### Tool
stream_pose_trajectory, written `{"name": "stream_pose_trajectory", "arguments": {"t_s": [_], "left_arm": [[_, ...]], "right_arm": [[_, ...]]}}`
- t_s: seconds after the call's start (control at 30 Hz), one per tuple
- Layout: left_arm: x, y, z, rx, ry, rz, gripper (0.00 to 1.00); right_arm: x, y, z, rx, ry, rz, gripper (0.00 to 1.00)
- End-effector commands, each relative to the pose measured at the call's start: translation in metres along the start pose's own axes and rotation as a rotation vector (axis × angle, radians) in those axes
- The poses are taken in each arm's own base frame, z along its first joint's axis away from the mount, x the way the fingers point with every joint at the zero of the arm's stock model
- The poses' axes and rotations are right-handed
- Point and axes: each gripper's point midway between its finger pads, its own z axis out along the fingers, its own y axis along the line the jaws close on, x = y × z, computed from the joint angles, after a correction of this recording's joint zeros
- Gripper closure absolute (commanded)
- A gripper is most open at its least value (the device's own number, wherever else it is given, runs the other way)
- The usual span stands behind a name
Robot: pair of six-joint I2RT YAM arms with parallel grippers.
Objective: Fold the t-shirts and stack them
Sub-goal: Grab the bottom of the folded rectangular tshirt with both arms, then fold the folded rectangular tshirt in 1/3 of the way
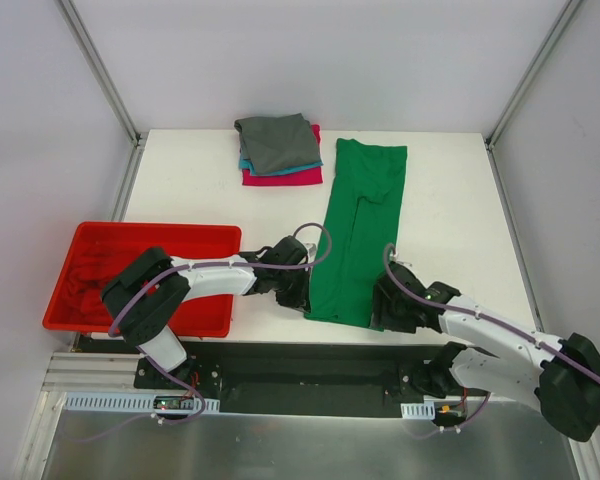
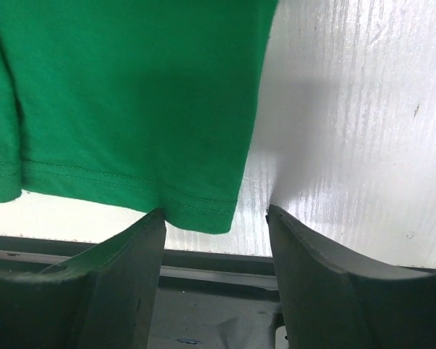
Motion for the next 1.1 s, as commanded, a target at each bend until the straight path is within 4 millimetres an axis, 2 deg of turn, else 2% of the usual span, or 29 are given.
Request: {"name": "stream_pose_trajectory", "arguments": {"t_s": [0.0, 0.27, 0.37, 0.5, 0.53, 0.63, 0.67, 0.73, 0.8, 0.9, 0.97, 1.07], "left_arm": [[0.025, 0.022, -0.002, -0.089, 0.07, -0.009, 1.0], [0.026, 0.026, -0.001, -0.103, 0.067, -0.036, 1.0], [0.029, 0.029, -0.001, -0.11, 0.067, -0.049, 1.0], [0.037, 0.032, -0.004, -0.11, 0.075, -0.073, 1.0], [0.041, 0.034, -0.006, -0.11, 0.077, -0.087, 1.0], [0.053, 0.036, -0.016, -0.095, 0.074, -0.103, 1.0], [0.057, 0.036, -0.02, -0.085, 0.068, -0.102, 1.0], [0.069, 0.036, -0.029, -0.067, 0.064, -0.115, 1.0], [0.08, 0.027, -0.037, -0.01, 0.084, -0.136, 1.0], [0.092, 0.021, -0.052, 0.035, 0.096, -0.141, 1.0], [0.091, 0.017, -0.062, 0.051, 0.077, -0.136, 1.0], [0.076, 0.007, -0.075, 0.084, -0.002, -0.106, 1.0]], "right_arm": [[-0.011, 0.013, 0.0, -0.016, -0.039, 0.05, 0.4], [-0.004, 0.007, 0.004, 0.001, -0.03, 0.093, 0.62], [0.002, 0.005, 0.007, 0.001, -0.019, 0.111, 0.77], [0.012, 0.007, 0.007, -0.026, 0.008, 0.1, 0.92], [0.016, 0.006, 0.006, -0.026, 0.022, 0.09, 0.99], [0.031, 0.004, -0.002, -0.047, 0.069, 0.057, 0.99], [0.038, 0.01, -0.006, -0.086, 0.093, 0.047, 0.99], [0.054, 0.035, -0.016, -0.232, 0.159, 0.018, 0.99], [0.066, 0.057, -0.028, -0.353, 0.206, 0.0, 0.99], [0.072, 0.072, -0.045, -0.426, 0.215, -0.037, 0.99], [0.074, 0.079, -0.05, -0.475, 0.216, -0.061, 0.99], [0.064, 0.081, -0.05, -0.484, 0.159, -0.095, 0.99]]}}
